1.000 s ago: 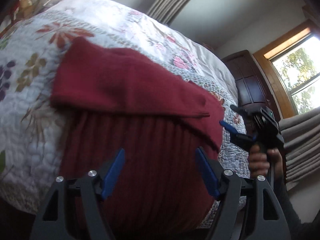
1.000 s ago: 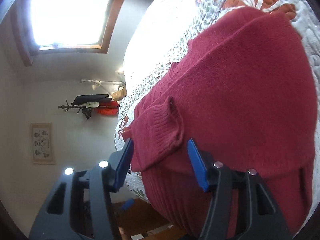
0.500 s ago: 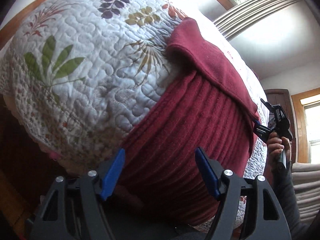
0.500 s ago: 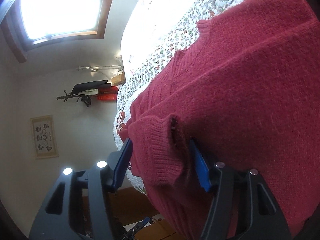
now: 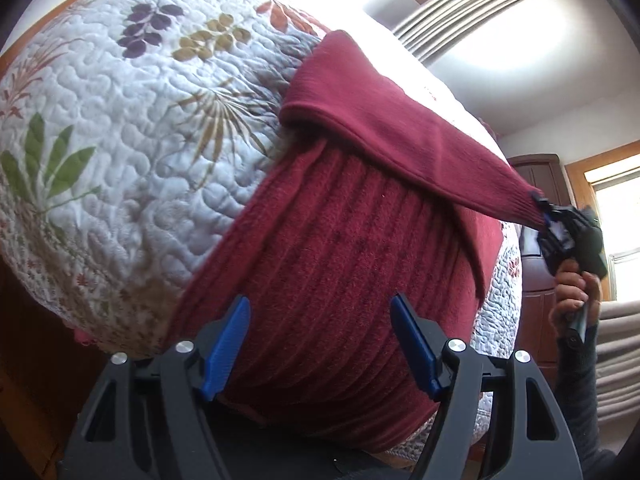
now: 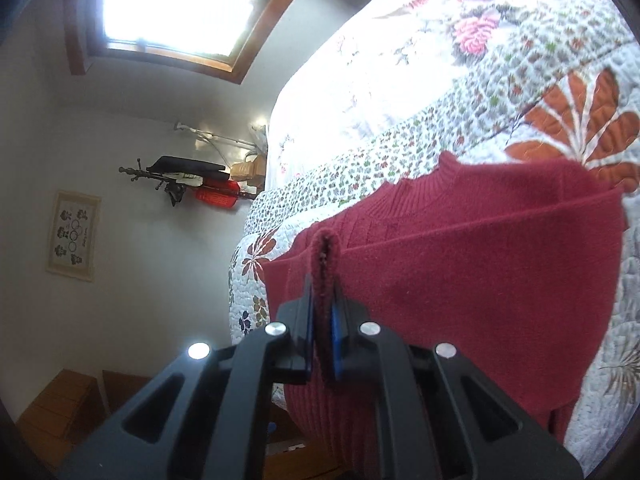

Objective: Fold small clothes

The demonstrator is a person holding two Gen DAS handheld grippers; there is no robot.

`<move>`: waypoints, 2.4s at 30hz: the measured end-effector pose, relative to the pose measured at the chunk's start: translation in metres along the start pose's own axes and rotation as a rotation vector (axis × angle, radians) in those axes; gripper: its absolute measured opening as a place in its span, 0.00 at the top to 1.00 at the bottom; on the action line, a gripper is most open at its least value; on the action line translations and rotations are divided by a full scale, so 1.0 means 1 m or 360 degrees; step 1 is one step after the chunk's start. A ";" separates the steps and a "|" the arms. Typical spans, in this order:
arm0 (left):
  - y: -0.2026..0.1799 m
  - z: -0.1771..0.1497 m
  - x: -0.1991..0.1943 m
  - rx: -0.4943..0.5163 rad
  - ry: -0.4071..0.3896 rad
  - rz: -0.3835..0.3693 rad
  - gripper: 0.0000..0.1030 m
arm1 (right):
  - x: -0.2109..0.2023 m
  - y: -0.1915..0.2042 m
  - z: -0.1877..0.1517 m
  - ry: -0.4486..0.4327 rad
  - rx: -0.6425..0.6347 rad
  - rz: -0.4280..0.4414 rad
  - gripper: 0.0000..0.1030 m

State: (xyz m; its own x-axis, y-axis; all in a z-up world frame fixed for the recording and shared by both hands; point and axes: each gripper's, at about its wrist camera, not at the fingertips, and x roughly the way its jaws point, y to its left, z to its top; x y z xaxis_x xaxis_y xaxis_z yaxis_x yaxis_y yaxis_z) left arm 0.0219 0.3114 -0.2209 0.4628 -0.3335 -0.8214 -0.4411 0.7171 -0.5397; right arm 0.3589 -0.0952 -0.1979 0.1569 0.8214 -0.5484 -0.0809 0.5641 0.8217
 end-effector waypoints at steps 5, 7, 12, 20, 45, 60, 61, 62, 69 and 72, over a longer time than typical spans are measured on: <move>-0.004 0.001 0.003 0.0026 0.0012 -0.0026 0.29 | -0.048 -0.011 0.000 -0.0105 -0.0031 -0.0092 0.94; -0.004 0.001 0.005 0.0030 0.0018 -0.0034 0.29 | -0.059 -0.025 -0.003 -0.0136 0.0003 -0.0119 0.94; -0.008 0.003 0.011 0.0043 0.0040 -0.0042 0.29 | -0.067 -0.059 -0.014 -0.0168 0.0124 -0.0166 0.94; -0.013 0.009 0.012 0.0065 0.0041 -0.0036 0.30 | -0.063 -0.116 -0.028 -0.0179 0.0283 -0.0226 0.94; -0.023 0.019 0.018 0.0110 0.0054 -0.0054 0.29 | -0.061 -0.175 -0.062 -0.0202 0.0361 -0.0422 0.88; -0.023 0.009 0.021 0.0007 0.0081 -0.0111 0.25 | -0.047 -0.175 -0.083 -0.0126 0.0333 -0.0404 0.86; -0.020 0.008 0.016 -0.0007 0.0070 -0.0111 0.22 | -0.054 -0.173 -0.083 -0.0143 0.0324 -0.0406 0.83; -0.016 0.006 0.012 -0.0013 0.0062 -0.0107 0.20 | -0.062 -0.172 -0.083 -0.0155 0.0309 -0.0402 0.79; 0.029 -0.008 -0.003 0.0081 0.0177 0.0083 0.05 | -0.102 -0.156 -0.132 -0.0092 0.0125 -0.0390 0.35; 0.053 -0.015 0.008 0.0137 0.0300 0.0150 0.04 | -0.110 -0.156 -0.179 -0.0030 0.0105 -0.0421 0.31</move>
State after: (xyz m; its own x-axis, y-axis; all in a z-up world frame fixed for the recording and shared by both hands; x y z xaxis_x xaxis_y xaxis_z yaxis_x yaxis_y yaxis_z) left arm -0.0094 0.3371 -0.2590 0.2673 -0.3653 -0.8917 -0.4046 0.7973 -0.4479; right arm 0.1778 -0.2583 -0.2937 0.1827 0.6443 -0.7427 0.0294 0.7515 0.6591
